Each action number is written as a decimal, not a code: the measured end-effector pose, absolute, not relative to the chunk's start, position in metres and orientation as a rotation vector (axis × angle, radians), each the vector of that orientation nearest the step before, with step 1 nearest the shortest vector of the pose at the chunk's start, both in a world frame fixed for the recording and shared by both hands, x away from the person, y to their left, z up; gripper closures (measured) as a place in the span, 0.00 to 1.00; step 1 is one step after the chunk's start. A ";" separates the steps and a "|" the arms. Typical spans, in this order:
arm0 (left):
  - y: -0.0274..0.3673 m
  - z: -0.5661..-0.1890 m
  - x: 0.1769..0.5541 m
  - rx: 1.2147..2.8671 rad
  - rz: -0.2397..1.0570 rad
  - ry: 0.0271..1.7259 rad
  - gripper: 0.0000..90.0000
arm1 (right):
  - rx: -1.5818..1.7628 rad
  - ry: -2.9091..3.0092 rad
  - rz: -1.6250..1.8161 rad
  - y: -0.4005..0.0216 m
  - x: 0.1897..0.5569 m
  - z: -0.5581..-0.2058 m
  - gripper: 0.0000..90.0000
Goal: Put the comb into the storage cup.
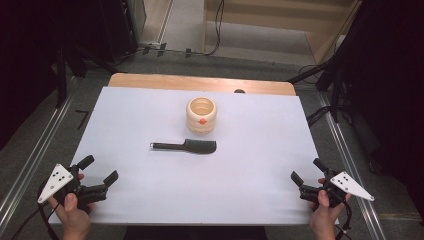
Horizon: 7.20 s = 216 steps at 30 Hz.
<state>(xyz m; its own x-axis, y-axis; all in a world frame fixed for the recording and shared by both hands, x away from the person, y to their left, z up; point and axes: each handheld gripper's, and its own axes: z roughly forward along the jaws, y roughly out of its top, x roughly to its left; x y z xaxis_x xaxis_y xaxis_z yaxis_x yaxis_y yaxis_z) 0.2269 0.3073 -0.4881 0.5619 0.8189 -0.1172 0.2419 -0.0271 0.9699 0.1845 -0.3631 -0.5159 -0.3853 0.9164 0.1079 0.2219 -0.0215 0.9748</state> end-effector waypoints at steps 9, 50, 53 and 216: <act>0.299 -0.475 0.232 1.652 0.550 0.880 0.00 | 1.165 1.685 1.409 -0.356 0.186 -0.517 0.00; 0.217 -0.426 0.299 1.988 0.511 0.675 0.00 | 1.133 1.715 1.421 -0.355 0.186 -0.518 0.00; 0.212 -0.427 0.303 2.009 0.461 0.650 0.00 | 1.133 1.716 1.421 -0.355 0.186 -0.518 0.00; 0.127 -0.445 0.385 2.559 0.077 0.174 0.80 | 1.122 1.760 1.392 -0.351 0.189 -0.519 0.00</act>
<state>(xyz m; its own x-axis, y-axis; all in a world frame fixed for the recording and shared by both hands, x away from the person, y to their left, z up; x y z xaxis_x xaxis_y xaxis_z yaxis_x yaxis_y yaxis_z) 0.3854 0.1273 -0.4447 0.9899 0.1409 0.0178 0.1084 -0.8306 0.5462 0.1891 -0.3509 -0.5195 -0.4452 0.8948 0.0338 0.2390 0.0824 0.9675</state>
